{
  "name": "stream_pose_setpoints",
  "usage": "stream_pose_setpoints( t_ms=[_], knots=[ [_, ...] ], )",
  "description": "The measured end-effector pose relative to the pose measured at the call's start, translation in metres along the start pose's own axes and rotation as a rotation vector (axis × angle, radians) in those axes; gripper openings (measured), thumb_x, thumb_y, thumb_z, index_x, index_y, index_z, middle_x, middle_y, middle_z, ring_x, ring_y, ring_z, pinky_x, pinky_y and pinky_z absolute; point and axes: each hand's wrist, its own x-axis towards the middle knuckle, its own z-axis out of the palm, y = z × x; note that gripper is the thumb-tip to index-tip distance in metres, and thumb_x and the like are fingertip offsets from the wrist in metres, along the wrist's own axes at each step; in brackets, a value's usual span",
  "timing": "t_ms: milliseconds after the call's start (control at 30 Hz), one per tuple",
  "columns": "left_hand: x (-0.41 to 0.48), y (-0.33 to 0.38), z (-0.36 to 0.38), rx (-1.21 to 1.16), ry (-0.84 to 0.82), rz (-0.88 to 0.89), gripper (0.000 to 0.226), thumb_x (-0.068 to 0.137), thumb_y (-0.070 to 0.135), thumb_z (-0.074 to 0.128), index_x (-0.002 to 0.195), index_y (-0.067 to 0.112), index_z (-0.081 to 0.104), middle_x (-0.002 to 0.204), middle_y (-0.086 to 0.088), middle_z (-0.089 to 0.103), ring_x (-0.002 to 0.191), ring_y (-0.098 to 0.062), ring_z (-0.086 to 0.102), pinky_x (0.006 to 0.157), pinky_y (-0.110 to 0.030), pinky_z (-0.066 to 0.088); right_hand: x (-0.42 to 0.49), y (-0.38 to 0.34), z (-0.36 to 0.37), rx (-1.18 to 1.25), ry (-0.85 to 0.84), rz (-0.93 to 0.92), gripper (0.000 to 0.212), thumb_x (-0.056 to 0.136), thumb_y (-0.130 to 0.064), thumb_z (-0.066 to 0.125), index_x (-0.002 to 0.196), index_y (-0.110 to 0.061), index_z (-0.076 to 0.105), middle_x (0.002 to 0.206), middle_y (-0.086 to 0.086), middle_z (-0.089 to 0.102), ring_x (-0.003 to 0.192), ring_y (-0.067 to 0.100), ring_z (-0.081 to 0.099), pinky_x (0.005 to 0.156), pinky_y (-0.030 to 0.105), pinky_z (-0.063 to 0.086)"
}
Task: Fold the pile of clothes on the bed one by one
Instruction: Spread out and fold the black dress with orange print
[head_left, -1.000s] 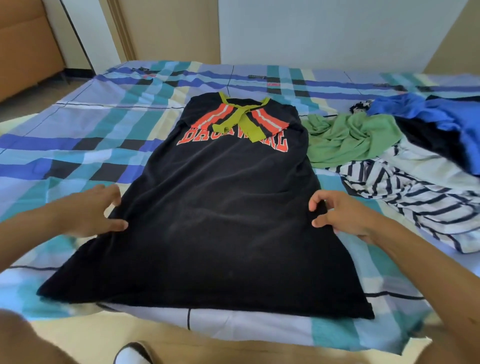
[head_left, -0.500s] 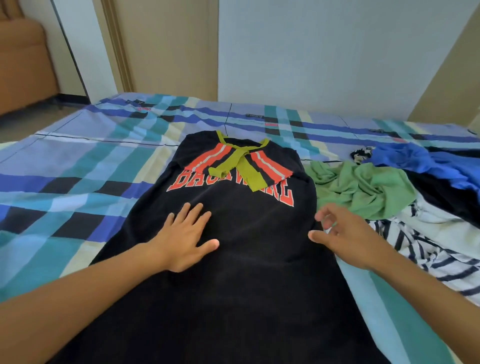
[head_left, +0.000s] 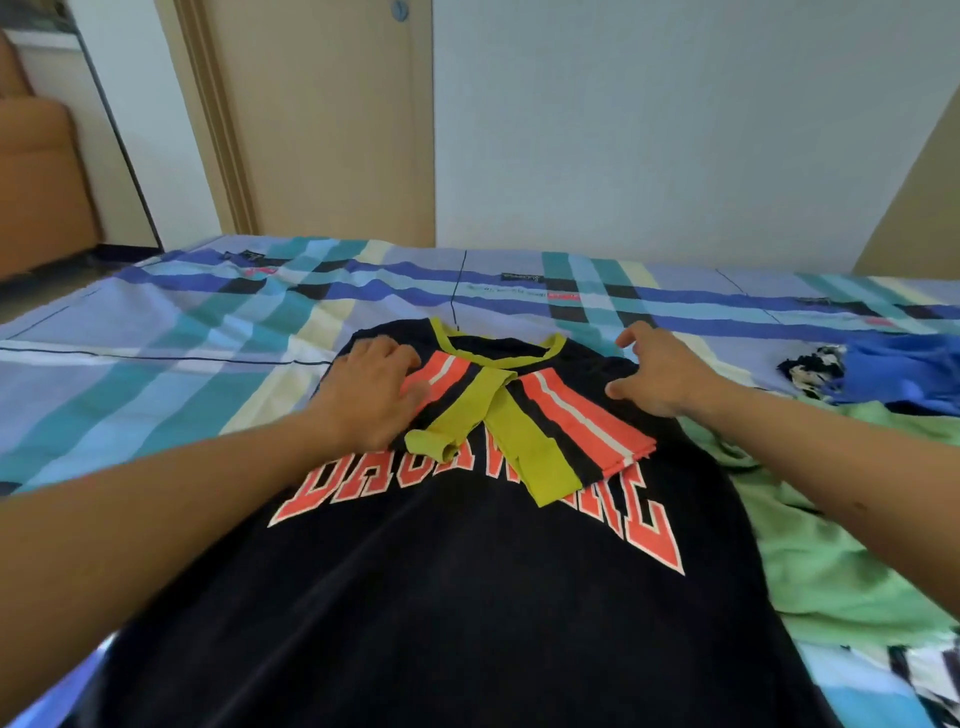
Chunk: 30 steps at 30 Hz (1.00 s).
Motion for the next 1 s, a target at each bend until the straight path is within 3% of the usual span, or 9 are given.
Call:
stream_pose_setpoints(
  t_ms=[133, 233, 333, 400, 433, 500, 600, 700, 1000],
  knots=[
    [0.066, -0.016, 0.019, 0.130, -0.070, -0.067, 0.053, 0.095, 0.029, 0.054, 0.143, 0.012, 0.040, 0.139, -0.015, 0.045, 0.131, -0.033, 0.039, 0.106, -0.050, 0.040, 0.050, 0.017, 0.017, -0.036, -0.085, 0.070, 0.086, 0.085, -0.026, 0.079, 0.152, -0.013, 0.028, 0.153, 0.014, 0.040, 0.126, 0.032, 0.049, 0.091, 0.032, 0.039],
    [0.104, -0.023, 0.045, 0.247, -0.204, -0.102, 0.092, 0.084, 0.033, 0.071, 0.155, 0.014, 0.017, 0.157, -0.018, 0.023, 0.147, -0.036, 0.017, 0.117, -0.054, 0.028, 0.077, 0.026, 0.038, -0.053, -0.195, 0.079, 0.102, 0.079, -0.027, 0.084, 0.157, -0.015, 0.019, 0.157, 0.014, 0.035, 0.137, 0.035, 0.041, 0.105, 0.038, 0.039],
    [0.136, -0.032, 0.060, 0.267, -0.359, -0.147, 0.125, 0.074, 0.038, 0.079, 0.158, 0.018, -0.011, 0.166, -0.013, -0.005, 0.152, -0.035, -0.007, 0.121, -0.057, 0.014, 0.093, 0.028, 0.048, -0.032, -0.248, 0.096, 0.110, 0.074, -0.021, 0.087, 0.158, -0.014, 0.016, 0.156, 0.015, 0.035, 0.136, 0.037, 0.042, 0.101, 0.040, 0.042],
    [0.152, -0.038, 0.055, 0.210, -0.466, -0.188, 0.135, 0.066, 0.034, 0.081, 0.155, 0.023, -0.021, 0.166, -0.011, 0.002, 0.152, -0.037, 0.009, 0.117, -0.055, 0.026, 0.097, 0.026, 0.043, -0.011, -0.281, 0.133, 0.102, 0.072, -0.020, 0.088, 0.154, -0.013, 0.027, 0.150, 0.014, 0.041, 0.130, 0.038, 0.047, 0.098, 0.042, 0.048],
    [0.157, -0.040, 0.051, 0.184, -0.504, -0.206, 0.135, 0.063, 0.033, 0.081, 0.155, 0.025, -0.017, 0.164, -0.012, 0.014, 0.146, -0.038, 0.025, 0.112, -0.052, 0.036, 0.099, 0.025, 0.040, -0.012, -0.308, 0.146, 0.092, 0.071, -0.020, 0.089, 0.148, -0.012, 0.037, 0.143, 0.013, 0.048, 0.123, 0.038, 0.053, 0.096, 0.044, 0.051],
    [0.157, -0.041, 0.048, 0.217, -0.491, -0.186, 0.114, 0.061, 0.038, 0.081, 0.153, 0.020, 0.016, 0.147, -0.014, 0.043, 0.124, -0.035, 0.049, 0.100, -0.047, 0.046, 0.098, 0.024, 0.041, -0.031, -0.324, 0.132, 0.069, 0.070, -0.020, 0.089, 0.130, -0.010, 0.055, 0.124, 0.012, 0.061, 0.105, 0.035, 0.061, 0.088, 0.043, 0.055],
    [0.143, -0.037, 0.037, 0.299, -0.382, -0.082, 0.056, 0.070, 0.041, 0.080, 0.113, 0.017, 0.056, 0.104, -0.007, 0.061, 0.092, -0.028, 0.059, 0.082, -0.040, 0.052, 0.086, 0.013, 0.042, -0.113, -0.209, 0.046, 0.047, 0.074, -0.021, 0.086, 0.110, -0.013, 0.058, 0.105, 0.008, 0.059, 0.093, 0.029, 0.056, 0.075, 0.033, 0.045],
    [0.117, -0.028, 0.015, 0.288, -0.297, -0.022, 0.026, 0.083, 0.040, 0.072, 0.084, 0.018, 0.057, 0.083, -0.005, 0.061, 0.076, -0.026, 0.060, 0.070, -0.038, 0.053, 0.062, -0.002, 0.026, -0.115, -0.078, -0.045, 0.040, 0.074, -0.024, 0.085, 0.103, -0.011, 0.062, 0.104, 0.011, 0.061, 0.094, 0.031, 0.058, 0.074, 0.033, 0.044],
    [-0.014, 0.008, -0.126, 0.193, -0.049, 0.239, 0.037, 0.075, 0.047, 0.064, 0.061, 0.016, 0.049, 0.058, -0.009, 0.053, 0.059, -0.036, 0.052, 0.060, -0.037, 0.041, -0.067, -0.042, -0.081, -0.123, -0.023, -0.233, 0.027, 0.075, -0.022, 0.084, 0.093, -0.011, 0.068, 0.086, 0.010, 0.064, 0.082, 0.028, 0.059, 0.059, 0.030, 0.038]
  ],
)
